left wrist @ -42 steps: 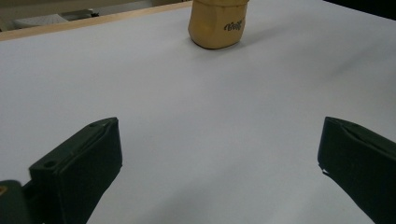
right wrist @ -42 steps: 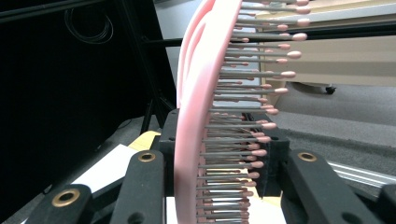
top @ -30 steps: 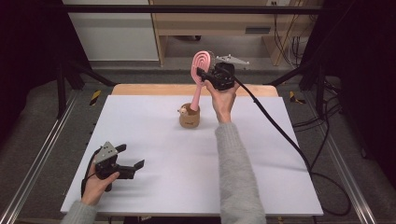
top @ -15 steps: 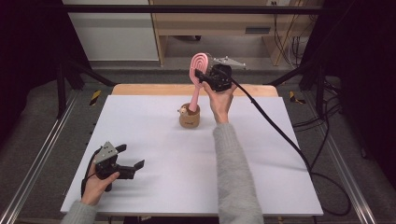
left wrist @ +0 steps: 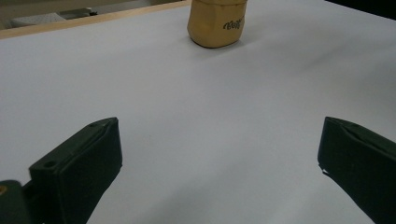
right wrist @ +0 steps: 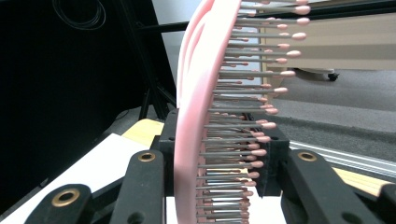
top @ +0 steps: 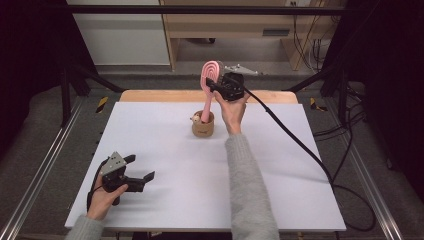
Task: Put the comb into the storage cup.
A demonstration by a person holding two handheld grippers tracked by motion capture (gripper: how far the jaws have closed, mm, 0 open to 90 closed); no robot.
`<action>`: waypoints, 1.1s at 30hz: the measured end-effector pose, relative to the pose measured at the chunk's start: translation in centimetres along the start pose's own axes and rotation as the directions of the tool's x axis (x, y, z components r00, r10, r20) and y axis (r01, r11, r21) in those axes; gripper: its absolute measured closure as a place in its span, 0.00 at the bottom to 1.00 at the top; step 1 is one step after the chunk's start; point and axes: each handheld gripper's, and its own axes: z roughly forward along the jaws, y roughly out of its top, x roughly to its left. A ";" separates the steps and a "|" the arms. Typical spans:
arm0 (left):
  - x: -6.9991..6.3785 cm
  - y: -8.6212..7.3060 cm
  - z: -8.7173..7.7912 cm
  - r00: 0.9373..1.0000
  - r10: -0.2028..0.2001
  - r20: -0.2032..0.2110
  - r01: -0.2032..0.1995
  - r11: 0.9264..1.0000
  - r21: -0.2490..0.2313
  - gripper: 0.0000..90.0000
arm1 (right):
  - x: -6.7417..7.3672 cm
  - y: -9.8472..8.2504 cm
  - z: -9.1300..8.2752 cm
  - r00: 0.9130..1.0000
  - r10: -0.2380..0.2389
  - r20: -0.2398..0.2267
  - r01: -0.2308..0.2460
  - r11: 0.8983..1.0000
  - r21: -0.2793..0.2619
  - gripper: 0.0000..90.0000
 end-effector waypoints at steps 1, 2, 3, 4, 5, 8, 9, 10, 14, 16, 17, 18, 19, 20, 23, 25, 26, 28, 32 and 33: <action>0.0 0.0 0.0 1.000 0.000 0.000 0.000 1.000 0.000 0.00 | 0.0 -0.1 0.1 1.000 0.000 0.001 0.000 1.000 0.003 0.70; 0.0 0.0 0.0 1.000 0.000 -0.001 0.000 1.000 0.000 0.00 | 0.0 -0.2 0.1 1.000 0.002 0.001 -0.002 1.000 0.004 0.70; 0.0 0.0 0.0 1.000 0.000 0.000 0.000 1.000 0.000 0.00 | 0.0 -0.2 0.2 1.000 0.001 0.001 -0.001 1.000 0.004 0.70; 0.0 0.0 0.0 1.000 0.000 0.000 0.000 1.000 0.000 0.00 | 0.1 -0.3 0.2 1.000 0.001 0.002 -0.001 1.000 0.006 0.70; 0.0 0.0 0.0 1.000 0.000 0.000 0.000 1.000 0.000 0.00 | 0.1 -0.4 0.3 1.000 0.002 0.004 -0.002 1.000 0.007 0.70; 0.0 0.0 0.0 1.000 -0.002 0.001 0.002 1.000 0.000 0.00 | 0.1 -0.7 0.4 1.000 0.006 0.005 -0.006 1.000 0.010 0.70; 0.0 0.0 0.0 1.000 -0.002 0.001 0.002 1.000 0.000 0.00 | 0.0 -0.8 0.5 1.000 0.006 0.005 -0.006 1.000 0.010 0.70; 0.0 0.0 0.0 1.000 -0.002 0.001 0.002 1.000 0.000 0.00 | 0.0 -0.9 0.5 1.000 0.009 0.005 -0.009 1.000 0.012 0.70; 0.0 0.0 0.0 1.000 0.000 0.000 0.000 1.000 0.000 0.00 | 0.0 -1.2 0.7 1.000 0.017 0.007 -0.017 1.000 0.017 0.70; 0.0 0.0 0.0 1.000 -0.001 0.000 0.001 1.000 0.000 0.00 | 0.0 -1.4 0.8 1.000 0.015 0.007 -0.015 1.000 0.020 0.70; 0.0 0.0 0.0 1.000 0.000 0.002 0.000 1.000 0.000 0.00 | 0.0 -1.5 0.8 1.000 0.014 0.007 -0.014 1.000 0.023 0.70; 0.0 0.0 0.0 1.000 -0.001 0.001 0.001 1.000 0.000 0.00 | -0.1 -1.7 0.8 1.000 0.017 0.006 -0.017 1.000 0.024 0.70; 0.0 0.0 0.0 1.000 -0.001 0.000 0.001 1.000 0.001 0.00 | -0.1 -1.8 0.9 1.000 0.023 0.005 -0.023 0.999 0.022 0.70; 0.0 0.0 0.0 1.000 -0.001 0.001 0.001 1.000 0.001 0.00 | -0.2 -1.9 0.9 1.000 0.029 0.005 -0.029 0.999 0.021 0.70; 0.0 0.0 0.0 1.000 -0.001 0.001 0.001 1.000 0.000 0.00 | -0.1 -2.1 1.0 1.000 0.028 0.007 -0.029 0.999 0.028 0.70; 0.0 0.0 0.0 1.000 -0.002 0.002 0.002 1.000 0.000 0.00 | -0.1 -2.3 1.1 0.999 0.032 0.003 -0.032 0.999 0.028 0.70; 0.0 0.0 0.0 1.000 -0.001 0.002 0.001 1.000 0.000 0.00 | 0.0 -2.4 1.1 0.999 0.034 0.002 -0.034 0.999 0.029 0.70; 0.0 0.0 0.0 1.000 -0.001 0.003 0.001 1.000 -0.001 0.00 | 0.0 -2.6 1.3 0.999 0.034 0.003 -0.034 0.999 0.033 0.70; 0.0 0.0 0.0 1.000 -0.002 0.002 0.002 1.000 0.000 0.00 | 0.0 -3.0 1.4 0.999 0.042 0.006 -0.042 0.998 0.038 0.70; 0.0 0.0 0.0 1.000 -0.001 0.002 0.001 1.000 0.000 0.00 | -0.1 -3.1 1.4 0.999 0.046 0.007 -0.046 0.998 0.039 0.70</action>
